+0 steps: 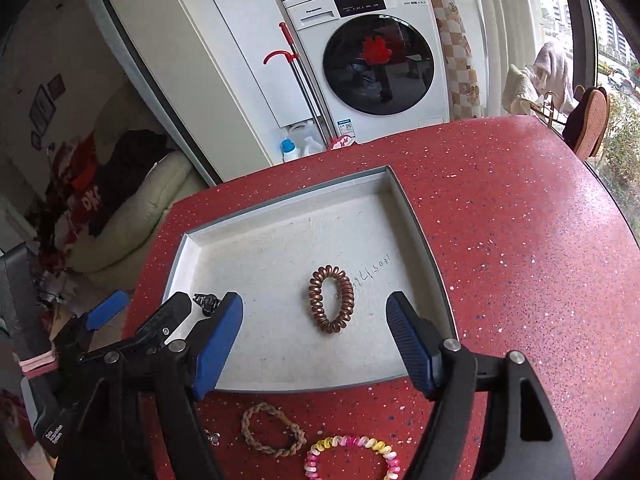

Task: Organize jewelry
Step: 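Withdraw both grippers from the tray back toward the jewelry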

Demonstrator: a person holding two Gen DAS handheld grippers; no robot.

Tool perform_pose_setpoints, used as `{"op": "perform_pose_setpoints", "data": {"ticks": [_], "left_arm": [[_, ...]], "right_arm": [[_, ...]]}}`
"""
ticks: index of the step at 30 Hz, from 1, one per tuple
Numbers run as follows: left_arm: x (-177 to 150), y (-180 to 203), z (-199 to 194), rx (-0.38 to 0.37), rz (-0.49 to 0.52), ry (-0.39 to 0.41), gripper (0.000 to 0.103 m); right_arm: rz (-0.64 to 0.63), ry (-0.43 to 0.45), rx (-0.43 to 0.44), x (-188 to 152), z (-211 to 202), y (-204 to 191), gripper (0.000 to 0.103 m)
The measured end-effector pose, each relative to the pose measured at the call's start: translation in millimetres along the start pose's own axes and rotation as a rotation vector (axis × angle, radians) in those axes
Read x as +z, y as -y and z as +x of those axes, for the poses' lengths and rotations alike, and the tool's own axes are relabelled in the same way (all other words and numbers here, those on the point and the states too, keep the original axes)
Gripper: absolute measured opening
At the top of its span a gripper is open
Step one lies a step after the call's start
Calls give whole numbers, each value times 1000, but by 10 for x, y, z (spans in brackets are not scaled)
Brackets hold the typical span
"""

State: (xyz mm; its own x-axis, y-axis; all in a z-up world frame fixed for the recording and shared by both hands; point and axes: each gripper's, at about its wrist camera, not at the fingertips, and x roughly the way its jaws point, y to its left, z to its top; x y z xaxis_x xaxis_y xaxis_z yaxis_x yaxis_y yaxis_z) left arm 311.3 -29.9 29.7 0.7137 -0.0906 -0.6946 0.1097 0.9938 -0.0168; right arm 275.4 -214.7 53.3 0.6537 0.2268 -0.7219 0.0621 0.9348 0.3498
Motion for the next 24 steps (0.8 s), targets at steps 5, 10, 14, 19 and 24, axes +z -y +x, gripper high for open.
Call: {"op": "perform_pose_setpoints", "data": {"ticks": [5,10,14,19,24], "left_arm": [[-161,-110,-277,-56,-44,-15,103],[-426,-148,-561,-86,-46,-30,103],[-664,-148,-763,-52,-33,-31,103],[-971,-124,-947,-4,-6,-23,103],[-1254,-66,-1068,9,17,-43,103]], "right_arm": [[-3,32,44,-193,-283,-46,87],[3,51,70,-439,-536,-35,88],[13,77,90,-663,-721,-11,89],[39,87,110,-937,-861,19,89],[65,21,86,-1209,-888,81,89]]}}
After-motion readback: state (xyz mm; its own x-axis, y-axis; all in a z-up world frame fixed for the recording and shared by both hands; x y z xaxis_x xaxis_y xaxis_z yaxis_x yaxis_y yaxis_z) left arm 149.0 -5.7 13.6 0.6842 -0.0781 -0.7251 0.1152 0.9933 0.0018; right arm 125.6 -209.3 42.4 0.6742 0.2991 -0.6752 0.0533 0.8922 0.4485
